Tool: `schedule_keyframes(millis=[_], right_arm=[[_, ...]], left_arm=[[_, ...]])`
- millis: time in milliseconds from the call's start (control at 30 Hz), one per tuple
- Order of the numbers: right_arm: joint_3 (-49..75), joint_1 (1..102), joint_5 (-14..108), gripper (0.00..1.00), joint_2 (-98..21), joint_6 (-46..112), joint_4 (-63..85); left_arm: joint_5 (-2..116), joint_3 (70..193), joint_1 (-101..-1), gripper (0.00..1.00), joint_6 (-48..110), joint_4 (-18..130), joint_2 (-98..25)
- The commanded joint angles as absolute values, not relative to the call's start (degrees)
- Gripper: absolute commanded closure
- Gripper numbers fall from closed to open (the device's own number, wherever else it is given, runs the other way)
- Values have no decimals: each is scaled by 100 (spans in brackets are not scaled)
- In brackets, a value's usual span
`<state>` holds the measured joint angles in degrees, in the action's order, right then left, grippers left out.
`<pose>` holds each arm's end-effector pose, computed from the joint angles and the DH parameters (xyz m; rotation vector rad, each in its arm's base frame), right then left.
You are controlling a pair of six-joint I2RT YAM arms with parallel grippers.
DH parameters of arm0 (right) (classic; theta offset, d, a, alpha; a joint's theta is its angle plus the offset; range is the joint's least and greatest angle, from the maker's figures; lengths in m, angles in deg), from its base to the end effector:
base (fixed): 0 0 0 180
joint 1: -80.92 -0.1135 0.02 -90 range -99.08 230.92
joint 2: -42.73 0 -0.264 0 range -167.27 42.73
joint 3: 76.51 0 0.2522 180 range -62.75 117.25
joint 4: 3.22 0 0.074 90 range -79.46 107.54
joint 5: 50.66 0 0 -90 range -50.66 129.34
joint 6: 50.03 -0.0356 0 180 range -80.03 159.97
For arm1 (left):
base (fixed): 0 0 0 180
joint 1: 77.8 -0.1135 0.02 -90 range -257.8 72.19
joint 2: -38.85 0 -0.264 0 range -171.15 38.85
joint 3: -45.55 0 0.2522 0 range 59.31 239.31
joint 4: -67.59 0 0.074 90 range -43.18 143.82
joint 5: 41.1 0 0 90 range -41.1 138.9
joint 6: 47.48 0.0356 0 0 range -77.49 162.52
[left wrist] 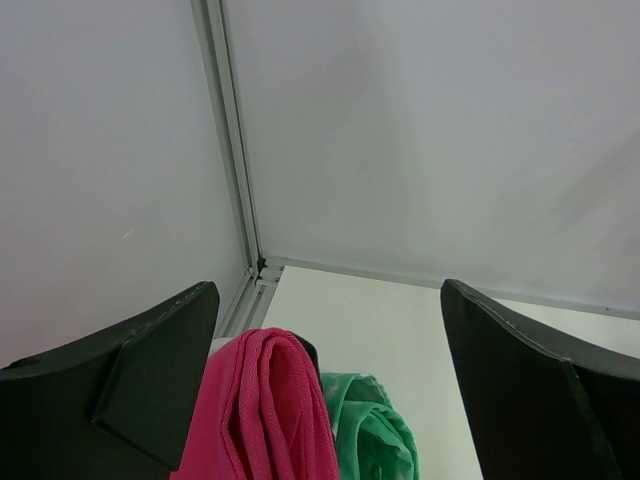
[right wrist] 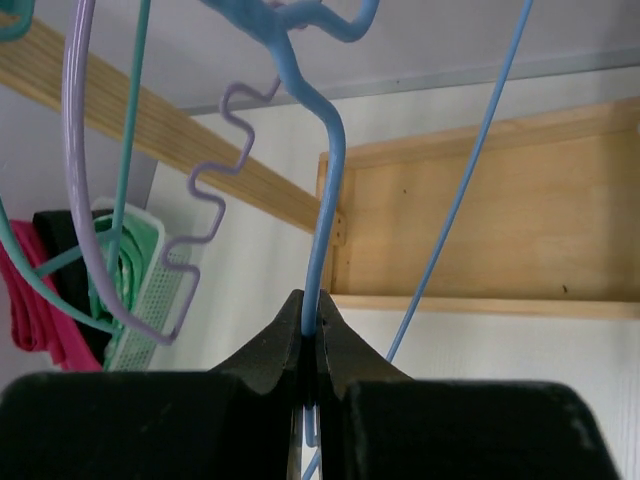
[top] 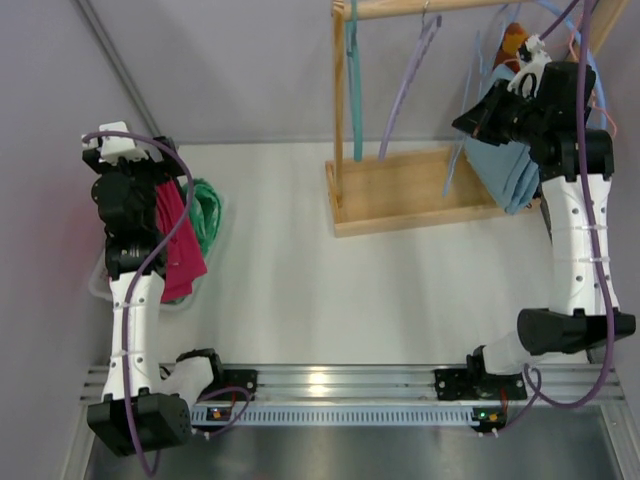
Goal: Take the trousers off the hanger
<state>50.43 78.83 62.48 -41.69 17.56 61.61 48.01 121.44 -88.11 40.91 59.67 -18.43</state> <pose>0.2783 0.0242 0.5062 0.0813 1.9864 0.6743 0.2203 0.0406 0.4364 -0.1568 1.3767 0.1375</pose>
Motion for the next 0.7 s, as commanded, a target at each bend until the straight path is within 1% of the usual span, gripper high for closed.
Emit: schedule_keyframes(millis=[0, 33, 100, 200, 667], right_arm=[[6270, 7898, 5701, 100, -4822, 2037, 6511], [6528, 7907, 5701, 100, -5137, 2046, 6512], [7116, 7907, 5570, 100, -5359, 2055, 6364], [7461, 7907, 5525, 100, -5631, 2055, 6082], [7735, 7916, 5657, 100, -6519, 1879, 5159]], left_arm=[[4837, 12268, -8782, 1, 4032, 6103, -1679], [4846, 12250, -8782, 1, 4032, 6103, -1670], [4846, 12206, -8765, 1, 4023, 6077, -1635], [4820, 12163, -8765, 1, 4023, 6024, -1564], [4846, 12136, -8765, 1, 4041, 5857, -1503]])
